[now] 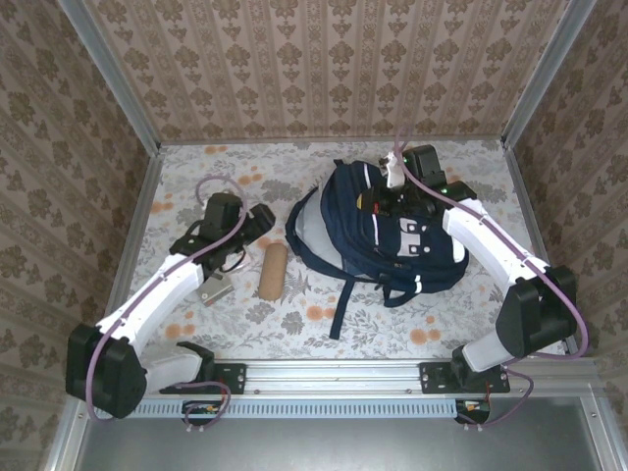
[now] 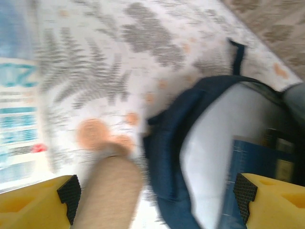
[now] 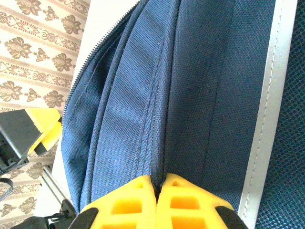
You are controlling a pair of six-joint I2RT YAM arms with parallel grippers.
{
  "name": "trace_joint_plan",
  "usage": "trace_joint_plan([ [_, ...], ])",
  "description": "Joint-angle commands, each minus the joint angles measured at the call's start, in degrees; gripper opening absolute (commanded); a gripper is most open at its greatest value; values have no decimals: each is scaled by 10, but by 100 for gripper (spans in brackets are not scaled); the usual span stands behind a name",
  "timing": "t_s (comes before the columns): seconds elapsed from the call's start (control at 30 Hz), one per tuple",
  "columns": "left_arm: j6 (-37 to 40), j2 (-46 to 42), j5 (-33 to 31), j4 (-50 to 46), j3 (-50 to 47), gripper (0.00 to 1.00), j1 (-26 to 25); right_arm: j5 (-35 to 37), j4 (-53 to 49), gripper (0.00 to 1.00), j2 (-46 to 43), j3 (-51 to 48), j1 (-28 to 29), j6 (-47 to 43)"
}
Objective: Pack the student bag
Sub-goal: Pick up the pencil case from the middle-left of the table.
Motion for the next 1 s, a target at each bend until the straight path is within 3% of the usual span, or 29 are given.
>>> trace_joint_plan([
  [0.0,48,-30,-12,-86,-21,85,44,22,21,2,-14,-7,-1,-13],
  [0.23,82,-51,-60,-210,-19,86,105,14,36,2,-11,-5,3,-1],
  [0.33,82,-53,-88,-263,-12,100,114,9,43,2,-7,-3,5,5],
  [0.53,82,-48,-102,-311,-15,100,118,7,50,2,4,5,13,11],
  [0.73,79,-3,-77,-316,-28,100,122,4,62,2,15,11,15,19],
  [0.87,78,1,-41,-265,-53,100,130,2,67,2,21,13,16,21],
  [0.97,84,10,-48,-244,-67,100,131,2,66,2,22,13,16,20],
])
